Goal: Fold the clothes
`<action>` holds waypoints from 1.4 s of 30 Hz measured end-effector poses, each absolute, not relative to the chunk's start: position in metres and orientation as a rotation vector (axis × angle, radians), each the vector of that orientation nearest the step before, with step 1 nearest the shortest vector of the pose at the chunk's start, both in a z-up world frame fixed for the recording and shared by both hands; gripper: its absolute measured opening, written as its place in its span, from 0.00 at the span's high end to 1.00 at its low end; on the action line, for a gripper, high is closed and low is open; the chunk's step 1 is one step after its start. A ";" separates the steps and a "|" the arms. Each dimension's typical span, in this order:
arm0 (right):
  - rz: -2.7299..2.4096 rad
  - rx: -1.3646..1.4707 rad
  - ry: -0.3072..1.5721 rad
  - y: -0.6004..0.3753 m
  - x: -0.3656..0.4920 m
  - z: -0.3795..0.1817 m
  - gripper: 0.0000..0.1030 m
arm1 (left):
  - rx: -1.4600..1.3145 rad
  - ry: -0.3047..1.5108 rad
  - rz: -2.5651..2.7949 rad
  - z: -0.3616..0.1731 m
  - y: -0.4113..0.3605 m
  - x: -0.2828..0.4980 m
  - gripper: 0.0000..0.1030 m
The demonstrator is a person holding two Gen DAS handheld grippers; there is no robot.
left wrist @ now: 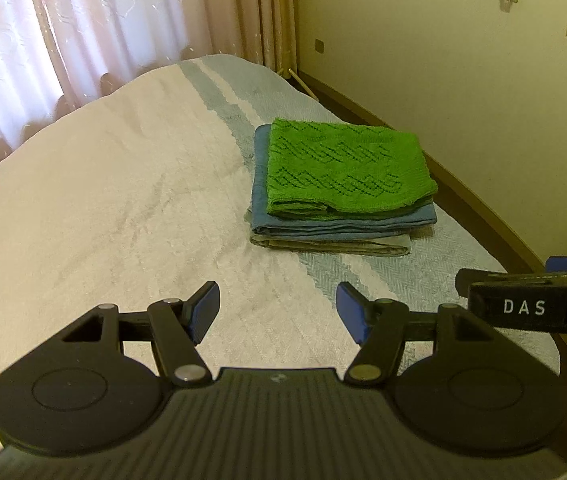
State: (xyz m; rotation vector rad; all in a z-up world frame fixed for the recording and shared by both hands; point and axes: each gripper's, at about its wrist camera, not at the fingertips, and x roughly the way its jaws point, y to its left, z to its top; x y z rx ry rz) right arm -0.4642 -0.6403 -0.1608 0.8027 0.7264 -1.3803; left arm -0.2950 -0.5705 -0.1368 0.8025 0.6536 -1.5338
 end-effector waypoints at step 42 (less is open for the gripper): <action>-1.318 0.884 0.784 -0.700 -0.486 -0.207 0.01 | 0.920 0.697 -1.469 -0.186 -0.636 -0.330 0.41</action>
